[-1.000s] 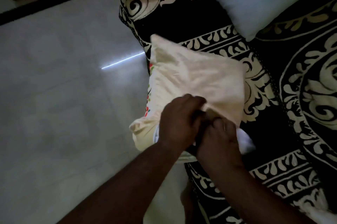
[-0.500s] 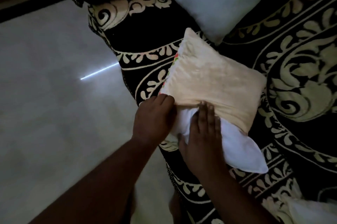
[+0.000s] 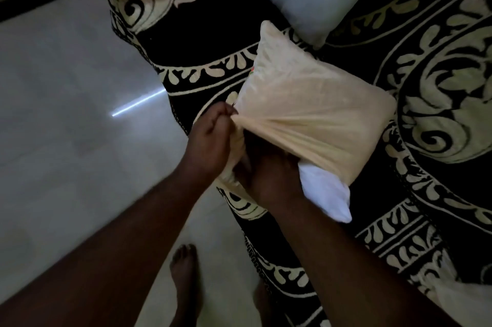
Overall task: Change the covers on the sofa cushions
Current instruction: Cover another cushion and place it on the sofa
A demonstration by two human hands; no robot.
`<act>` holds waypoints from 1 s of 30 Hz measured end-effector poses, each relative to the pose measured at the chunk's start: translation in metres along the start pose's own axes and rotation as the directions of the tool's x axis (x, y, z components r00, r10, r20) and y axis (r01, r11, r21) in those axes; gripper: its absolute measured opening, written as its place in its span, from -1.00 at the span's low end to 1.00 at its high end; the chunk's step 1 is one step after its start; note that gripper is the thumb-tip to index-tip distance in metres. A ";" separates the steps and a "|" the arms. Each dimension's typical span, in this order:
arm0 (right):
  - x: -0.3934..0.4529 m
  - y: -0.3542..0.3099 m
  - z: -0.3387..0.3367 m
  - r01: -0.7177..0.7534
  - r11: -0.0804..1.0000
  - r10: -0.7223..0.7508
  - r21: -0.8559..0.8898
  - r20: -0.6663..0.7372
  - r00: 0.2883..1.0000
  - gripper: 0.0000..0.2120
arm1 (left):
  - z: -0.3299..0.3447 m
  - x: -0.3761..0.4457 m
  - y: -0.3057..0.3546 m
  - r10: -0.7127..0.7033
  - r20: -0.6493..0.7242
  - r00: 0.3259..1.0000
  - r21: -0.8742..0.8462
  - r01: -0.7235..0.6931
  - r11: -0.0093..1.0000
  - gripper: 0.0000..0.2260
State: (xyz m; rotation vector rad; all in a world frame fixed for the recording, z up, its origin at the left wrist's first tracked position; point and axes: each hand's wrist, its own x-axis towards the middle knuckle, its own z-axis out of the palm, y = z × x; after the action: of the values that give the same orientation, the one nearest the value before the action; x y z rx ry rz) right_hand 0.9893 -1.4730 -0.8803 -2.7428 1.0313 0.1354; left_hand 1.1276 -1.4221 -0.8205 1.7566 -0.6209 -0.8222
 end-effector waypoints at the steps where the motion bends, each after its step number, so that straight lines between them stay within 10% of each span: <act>1: 0.005 0.002 0.003 0.003 1.000 -0.002 -0.020 0.053 0.999 -0.33 | 0.001 0.006 0.009 -0.065 -0.006 0.998 -0.086 0.065 0.994 -0.79; 4: 0.023 0.025 0.005 -0.059 0.997 0.075 -0.059 0.332 0.940 -0.31 | 0.009 0.016 0.029 -0.094 0.161 0.983 -0.093 0.110 0.990 -0.76; 8: 0.044 0.059 -0.015 -0.352 0.903 0.244 0.247 0.379 0.893 -0.29 | 0.012 0.019 0.035 0.040 0.425 0.904 0.368 -0.213 0.905 -0.81; 10: 0.036 0.047 -0.026 -0.205 0.961 0.218 0.186 -0.054 0.974 -0.55 | 0.014 0.030 0.038 0.121 0.363 0.924 0.652 -0.345 0.675 -0.82; 12: 0.016 0.022 -0.033 -0.074 0.997 0.066 -0.022 -0.271 0.960 -0.68 | 0.017 0.048 0.053 0.228 0.110 0.968 0.698 -0.238 0.676 -0.93; 15: 0.009 -0.003 -0.032 -0.171 0.968 0.147 -0.185 -0.137 0.980 -0.42 | 0.023 0.060 0.072 0.280 -0.097 0.955 0.631 -0.159 0.760 -0.86; 20: 0.078 0.016 -0.036 -0.160 0.985 0.139 0.070 0.240 0.961 -0.27 | 0.031 0.057 0.078 0.481 0.145 0.865 0.676 -0.442 0.590 -0.80; 25: 0.120 0.010 -0.038 -0.113 0.993 0.113 -0.014 -0.017 0.993 -0.53 | 0.012 0.105 0.066 0.388 0.070 0.919 0.710 -0.319 0.628 -0.86; 30: 0.138 -0.021 -0.016 -0.120 0.983 0.143 -0.140 0.166 0.976 -0.31 | -0.010 0.134 0.050 0.406 0.043 0.913 0.726 -0.308 0.615 -0.65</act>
State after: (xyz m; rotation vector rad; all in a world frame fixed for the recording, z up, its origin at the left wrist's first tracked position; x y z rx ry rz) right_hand 1.1071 -1.5494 -0.8834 -2.7124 1.1923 0.4718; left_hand 1.2184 -1.5311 -0.8021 2.2481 -1.2955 -0.1504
